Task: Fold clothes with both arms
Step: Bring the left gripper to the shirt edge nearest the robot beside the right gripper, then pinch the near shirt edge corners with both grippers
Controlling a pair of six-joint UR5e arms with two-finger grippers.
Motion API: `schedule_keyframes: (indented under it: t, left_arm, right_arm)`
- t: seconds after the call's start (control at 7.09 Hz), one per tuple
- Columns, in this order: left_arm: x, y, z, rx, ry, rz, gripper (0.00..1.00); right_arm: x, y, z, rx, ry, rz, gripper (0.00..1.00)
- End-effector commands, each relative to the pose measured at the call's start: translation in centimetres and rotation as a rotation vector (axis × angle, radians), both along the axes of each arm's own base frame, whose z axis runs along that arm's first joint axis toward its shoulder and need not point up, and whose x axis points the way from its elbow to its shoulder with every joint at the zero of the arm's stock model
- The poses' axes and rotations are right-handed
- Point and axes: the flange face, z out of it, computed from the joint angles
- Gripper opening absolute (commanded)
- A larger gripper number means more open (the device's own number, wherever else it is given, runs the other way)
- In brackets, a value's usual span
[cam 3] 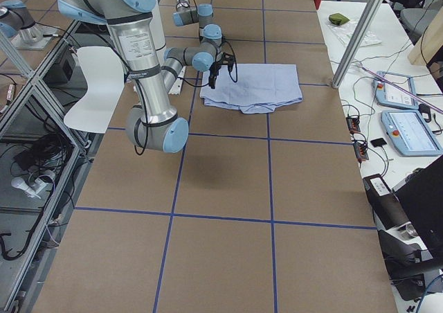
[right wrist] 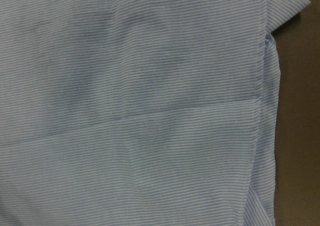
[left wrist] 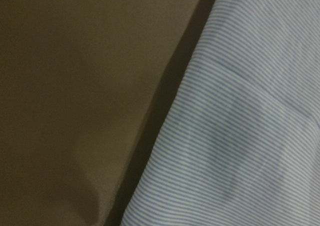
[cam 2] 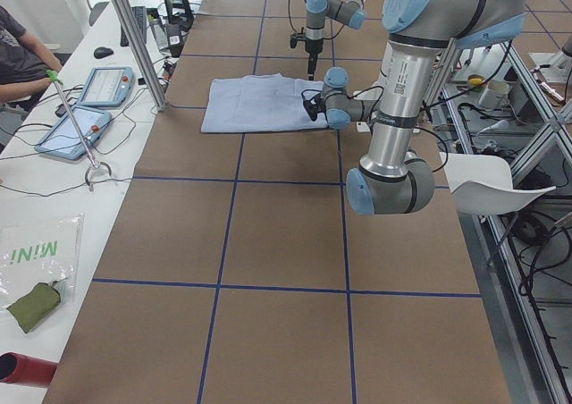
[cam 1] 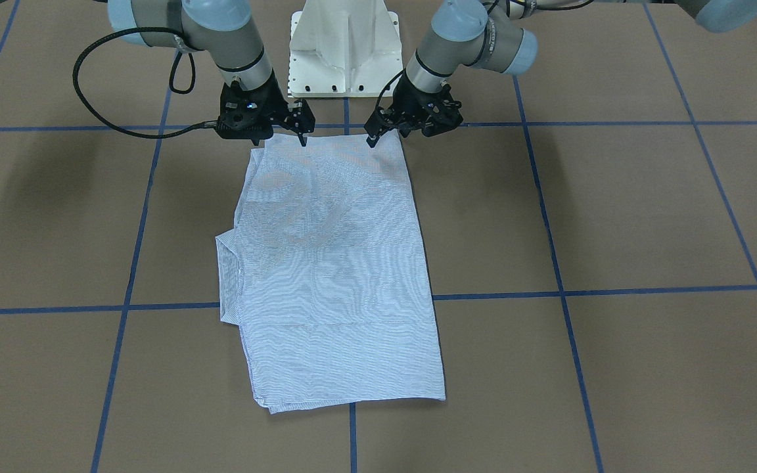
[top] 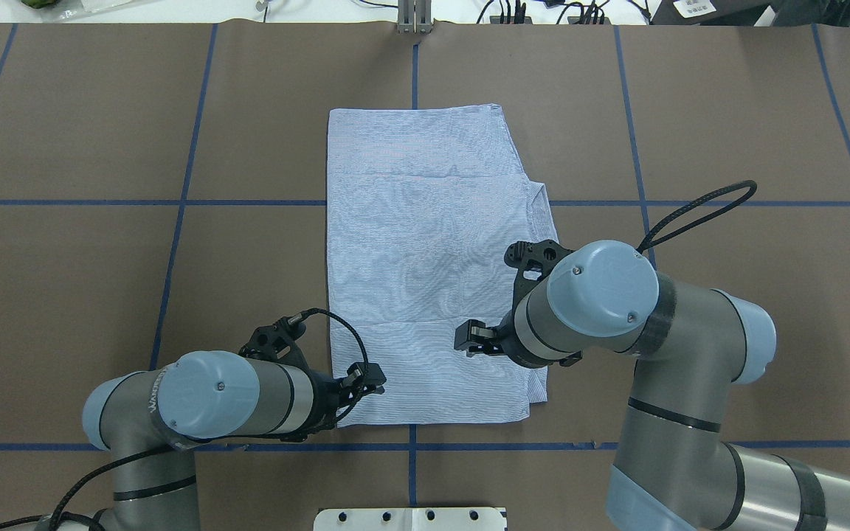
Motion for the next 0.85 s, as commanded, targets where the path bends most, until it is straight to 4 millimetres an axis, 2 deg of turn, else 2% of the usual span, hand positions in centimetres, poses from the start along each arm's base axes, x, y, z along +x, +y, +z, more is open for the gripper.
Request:
schedule_keyframes:
  t: [0.0, 0.28, 0.56, 0.71]
  left_arm:
    - [0.19, 0.15, 0.20, -0.007, -0.004, -0.001, 0.89]
    - [0.39, 0.59, 0.20, -0.007, -0.004, 0.007, 0.81]
    - [0.39, 0.59, 0.22, -0.007, -0.006, 0.007, 0.69]
    - [0.35, 0.60, 0.15, -0.007, -0.004, 0.007, 0.55]
  right_arm:
    - [0.15, -0.13, 0.04, -0.003, 0.000, 0.002, 1.00]
    - [0.20, -0.19, 0.04, -0.003, -0.001, 0.001, 1.00]
    - [0.30, -0.34, 0.04, -0.003, -0.001, 0.004, 1.00]
    - [0.36, -0.41, 0.12, -0.003, 0.001, 0.006, 1.00]
